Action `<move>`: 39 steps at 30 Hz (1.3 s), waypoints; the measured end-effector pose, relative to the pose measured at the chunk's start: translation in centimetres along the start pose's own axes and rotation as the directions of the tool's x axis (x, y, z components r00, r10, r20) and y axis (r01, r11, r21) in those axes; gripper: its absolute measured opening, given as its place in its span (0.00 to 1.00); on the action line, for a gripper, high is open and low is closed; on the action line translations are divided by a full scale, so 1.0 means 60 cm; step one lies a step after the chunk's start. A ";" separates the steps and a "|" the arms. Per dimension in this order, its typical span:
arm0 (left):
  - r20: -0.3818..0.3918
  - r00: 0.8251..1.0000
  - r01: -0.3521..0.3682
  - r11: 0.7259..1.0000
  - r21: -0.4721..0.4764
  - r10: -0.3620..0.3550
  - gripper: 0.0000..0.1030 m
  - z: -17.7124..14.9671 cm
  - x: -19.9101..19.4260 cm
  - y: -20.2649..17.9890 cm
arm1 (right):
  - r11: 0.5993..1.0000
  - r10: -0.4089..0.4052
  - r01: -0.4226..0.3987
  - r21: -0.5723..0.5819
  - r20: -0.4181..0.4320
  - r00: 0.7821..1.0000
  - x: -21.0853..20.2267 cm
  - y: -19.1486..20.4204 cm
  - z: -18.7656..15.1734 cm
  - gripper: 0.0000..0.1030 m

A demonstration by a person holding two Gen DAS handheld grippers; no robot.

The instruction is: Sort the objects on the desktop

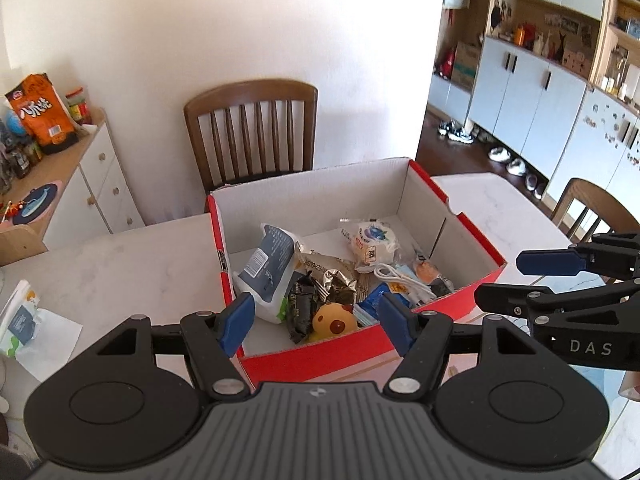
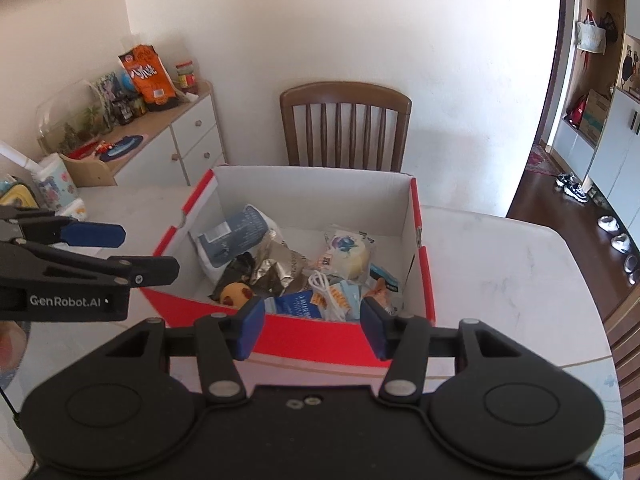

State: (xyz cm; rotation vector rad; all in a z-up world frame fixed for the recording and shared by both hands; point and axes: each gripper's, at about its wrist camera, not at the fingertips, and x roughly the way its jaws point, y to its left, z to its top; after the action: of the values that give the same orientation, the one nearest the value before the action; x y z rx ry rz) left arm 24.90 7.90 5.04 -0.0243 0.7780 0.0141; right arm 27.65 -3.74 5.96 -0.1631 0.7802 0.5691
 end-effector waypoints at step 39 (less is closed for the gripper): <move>0.083 0.997 0.001 1.000 0.019 -0.003 0.98 -0.144 -0.133 -0.081 | 1.000 -0.001 -0.001 0.019 0.102 0.995 -0.127 0.001 -0.132 0.81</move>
State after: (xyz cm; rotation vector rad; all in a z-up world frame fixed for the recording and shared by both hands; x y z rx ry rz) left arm 13.25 2.75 4.58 -0.0066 0.6951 0.0057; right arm 18.40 -9.65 5.73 -0.1155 0.6864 0.5656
